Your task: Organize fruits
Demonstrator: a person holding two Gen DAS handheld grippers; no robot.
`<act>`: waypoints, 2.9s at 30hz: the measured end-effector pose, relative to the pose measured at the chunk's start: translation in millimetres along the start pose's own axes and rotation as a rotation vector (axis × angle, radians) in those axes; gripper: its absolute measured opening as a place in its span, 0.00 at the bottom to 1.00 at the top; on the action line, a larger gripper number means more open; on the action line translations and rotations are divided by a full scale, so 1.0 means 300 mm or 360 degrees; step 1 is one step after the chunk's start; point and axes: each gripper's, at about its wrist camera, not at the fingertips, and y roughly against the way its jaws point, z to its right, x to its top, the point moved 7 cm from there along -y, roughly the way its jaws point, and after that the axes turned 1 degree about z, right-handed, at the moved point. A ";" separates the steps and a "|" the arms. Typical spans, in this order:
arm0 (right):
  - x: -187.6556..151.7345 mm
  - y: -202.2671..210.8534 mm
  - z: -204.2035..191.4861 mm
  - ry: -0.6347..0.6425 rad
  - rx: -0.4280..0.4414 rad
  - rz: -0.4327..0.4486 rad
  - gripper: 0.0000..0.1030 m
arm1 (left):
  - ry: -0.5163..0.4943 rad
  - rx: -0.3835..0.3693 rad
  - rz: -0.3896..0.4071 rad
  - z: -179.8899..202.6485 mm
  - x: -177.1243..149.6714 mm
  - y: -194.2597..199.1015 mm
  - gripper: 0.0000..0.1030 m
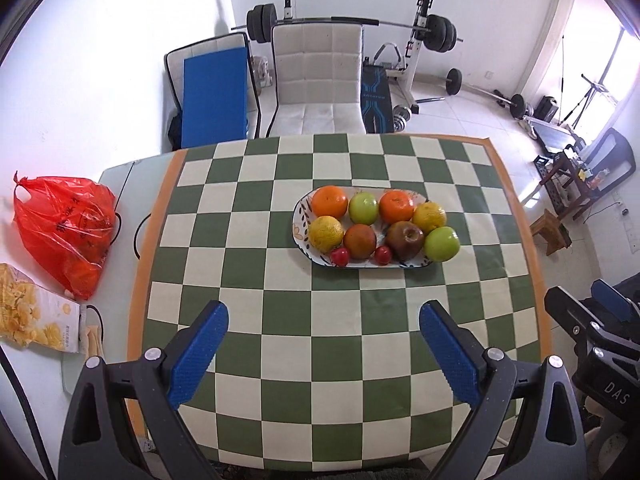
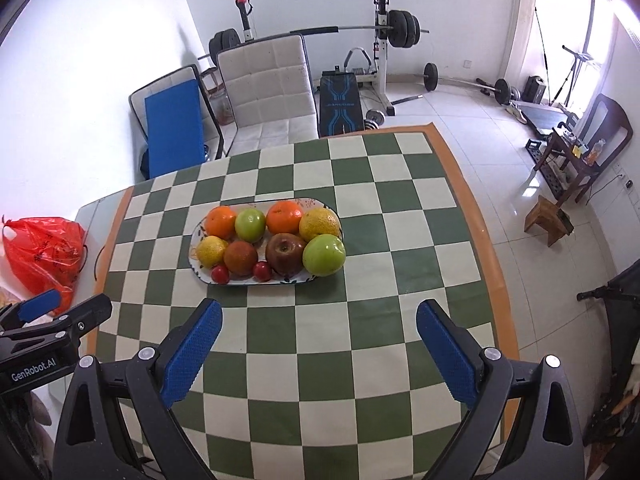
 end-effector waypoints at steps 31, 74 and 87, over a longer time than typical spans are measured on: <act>-0.016 0.616 -0.081 0.0076 0.0096 0.0168 0.97 | 0.0067 -0.0029 0.0110 -0.001 -0.069 0.386 0.95; 0.059 0.112 0.000 0.0076 -0.0060 0.0070 0.97 | 0.0030 0.0117 0.0093 -0.009 0.057 0.024 0.95; 0.065 0.092 -0.002 0.0070 -0.0057 0.0062 0.97 | 0.0034 0.0115 0.0098 -0.008 0.062 0.016 0.95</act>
